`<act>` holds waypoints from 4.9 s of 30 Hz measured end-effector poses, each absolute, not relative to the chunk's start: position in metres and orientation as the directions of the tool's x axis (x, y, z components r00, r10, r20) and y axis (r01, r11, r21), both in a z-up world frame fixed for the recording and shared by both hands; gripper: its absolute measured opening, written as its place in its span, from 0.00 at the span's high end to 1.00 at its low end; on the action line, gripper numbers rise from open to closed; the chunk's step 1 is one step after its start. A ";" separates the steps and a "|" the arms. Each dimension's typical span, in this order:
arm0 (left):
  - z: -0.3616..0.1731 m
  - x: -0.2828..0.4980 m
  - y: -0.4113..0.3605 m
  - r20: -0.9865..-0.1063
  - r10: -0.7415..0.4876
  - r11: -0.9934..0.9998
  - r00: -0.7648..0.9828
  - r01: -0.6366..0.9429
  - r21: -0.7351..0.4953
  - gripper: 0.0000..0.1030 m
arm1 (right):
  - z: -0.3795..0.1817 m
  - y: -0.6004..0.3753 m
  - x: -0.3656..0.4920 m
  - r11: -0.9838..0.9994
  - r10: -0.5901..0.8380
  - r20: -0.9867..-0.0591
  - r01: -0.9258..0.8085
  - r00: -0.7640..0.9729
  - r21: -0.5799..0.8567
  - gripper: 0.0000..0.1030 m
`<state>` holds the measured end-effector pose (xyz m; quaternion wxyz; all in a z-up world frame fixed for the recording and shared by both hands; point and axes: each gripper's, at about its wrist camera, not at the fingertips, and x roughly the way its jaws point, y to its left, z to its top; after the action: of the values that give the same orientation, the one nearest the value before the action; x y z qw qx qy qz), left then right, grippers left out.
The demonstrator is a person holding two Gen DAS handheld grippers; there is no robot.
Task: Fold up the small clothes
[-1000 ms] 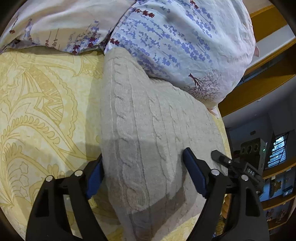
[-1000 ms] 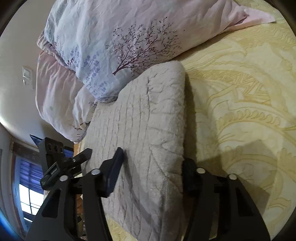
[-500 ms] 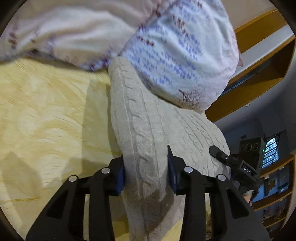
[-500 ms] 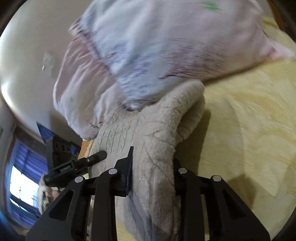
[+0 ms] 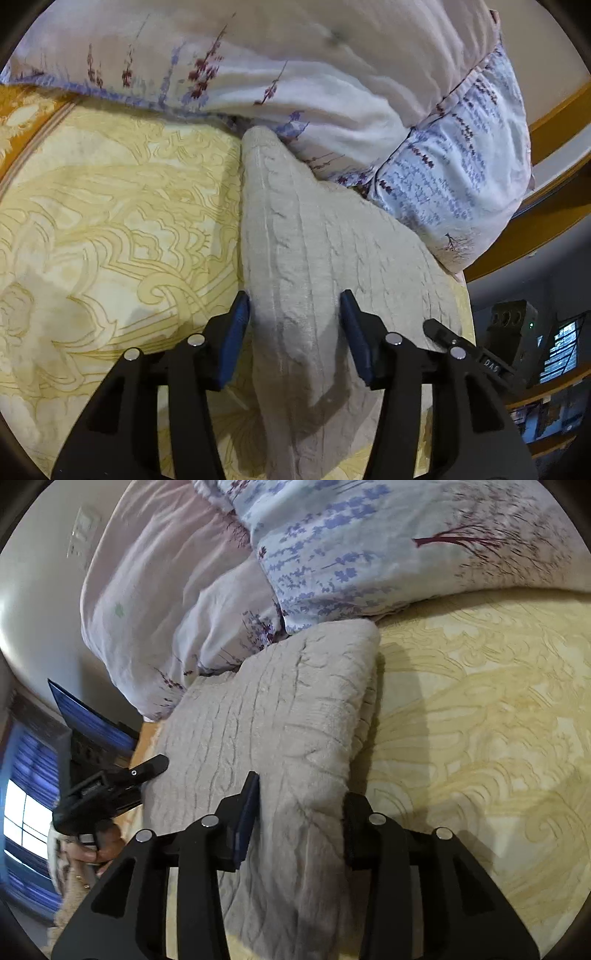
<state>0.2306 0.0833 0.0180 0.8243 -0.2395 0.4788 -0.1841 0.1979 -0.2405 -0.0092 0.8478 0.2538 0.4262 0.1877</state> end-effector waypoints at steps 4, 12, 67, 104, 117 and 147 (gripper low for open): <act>0.050 0.204 0.085 -0.667 -0.487 0.857 0.564 0.163 -0.489 0.49 | 0.002 -0.265 0.180 0.782 0.526 -0.594 -0.072 0.608 0.619 0.58; 0.069 0.150 0.035 -0.668 -0.482 0.875 0.567 0.346 -0.339 0.36 | 0.003 -0.262 0.155 0.809 0.510 -0.604 -0.104 0.612 0.578 0.87; -0.006 0.088 0.020 -0.802 -0.030 0.998 0.597 0.066 0.012 0.02 | -0.028 -0.157 0.081 0.996 -0.070 -0.749 0.093 0.659 -0.010 0.01; -0.005 0.088 0.020 -0.802 -0.028 0.998 0.597 0.062 0.011 0.02 | -0.028 -0.156 0.080 0.996 -0.069 -0.748 0.092 0.660 -0.010 0.01; -0.005 0.088 0.020 -0.801 -0.028 0.998 0.598 0.061 0.011 0.02 | -0.028 -0.156 0.081 0.996 -0.068 -0.748 0.092 0.660 -0.010 0.01; -0.005 0.087 0.021 -0.801 -0.028 0.998 0.598 0.061 0.011 0.02 | -0.028 -0.156 0.081 0.996 -0.068 -0.748 0.092 0.660 -0.010 0.01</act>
<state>0.0873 0.0208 -0.0053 0.8937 0.0186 0.4475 -0.0249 0.0805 -0.1564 -0.0279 0.9110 0.0145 0.4099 -0.0440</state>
